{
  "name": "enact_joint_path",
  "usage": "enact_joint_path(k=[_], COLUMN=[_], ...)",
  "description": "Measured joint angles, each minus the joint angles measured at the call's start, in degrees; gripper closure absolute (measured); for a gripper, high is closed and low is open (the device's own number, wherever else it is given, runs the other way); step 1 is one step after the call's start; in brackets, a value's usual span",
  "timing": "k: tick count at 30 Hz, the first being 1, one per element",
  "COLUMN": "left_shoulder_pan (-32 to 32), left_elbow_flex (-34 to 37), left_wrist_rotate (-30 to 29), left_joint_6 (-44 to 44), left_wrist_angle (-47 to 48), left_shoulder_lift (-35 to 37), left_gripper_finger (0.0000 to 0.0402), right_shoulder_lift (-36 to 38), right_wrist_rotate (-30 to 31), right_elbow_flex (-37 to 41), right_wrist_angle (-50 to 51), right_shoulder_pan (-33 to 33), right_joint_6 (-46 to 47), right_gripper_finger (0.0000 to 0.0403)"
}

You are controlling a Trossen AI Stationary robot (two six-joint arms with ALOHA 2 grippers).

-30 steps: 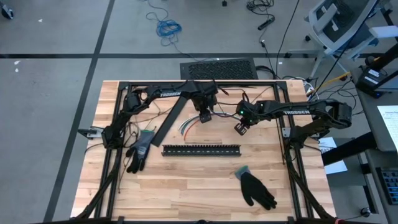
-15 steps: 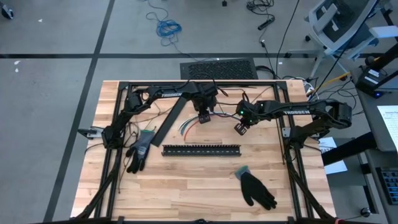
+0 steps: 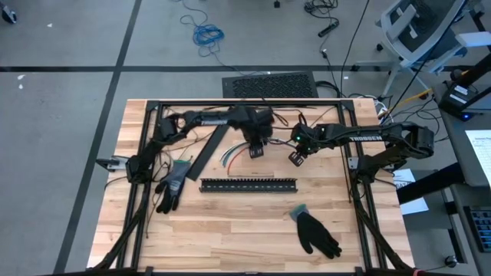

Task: Ziptie cables
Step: Put the ziptied cable wires into the cable duct

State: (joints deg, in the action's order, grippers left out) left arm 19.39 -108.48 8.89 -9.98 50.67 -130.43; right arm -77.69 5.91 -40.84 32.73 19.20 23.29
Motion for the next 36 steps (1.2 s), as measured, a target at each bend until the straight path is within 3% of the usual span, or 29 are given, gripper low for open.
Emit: enact_joint_path(k=[5, 12, 23, 33, 36], left_shoulder_pan=[-1.1, 0.9, 2.4, 4.4, 4.1], left_elbow_flex=[0.0, -0.8, -4.6, -0.7, 0.2], left_wrist_rotate=[-8.7, -9.0, -9.9, 3.0, 3.0], left_joint_6=[0.5, 3.2, 0.2, 0.7, 1.1], left_wrist_angle=[-4.0, -0.1, 6.5, 5.1, 5.2], left_shoulder_lift=[-1.7, -0.9, 2.1, 1.5, 0.2], left_gripper_finger=[0.0242, 0.0242, 0.0242, 0.0242, 0.0242], right_shoulder_lift=[0.0, 0.0, 0.0, 0.0, 0.0], right_wrist_rotate=[0.0, 0.1, -0.1, -0.1, 0.0], right_elbow_flex=[0.0, 0.0, 0.0, 0.0, 0.0], right_wrist_angle=[0.0, -0.4, -0.8, -0.8, -0.9], right_shoulder_pan=[0.0, 0.0, 0.0, 0.0, 0.0], right_joint_6=[0.0, -0.2, -1.0, -1.9, -1.9], right_gripper_finger=[0.0403, 0.0403, 0.0403, 0.0403, 0.0403])
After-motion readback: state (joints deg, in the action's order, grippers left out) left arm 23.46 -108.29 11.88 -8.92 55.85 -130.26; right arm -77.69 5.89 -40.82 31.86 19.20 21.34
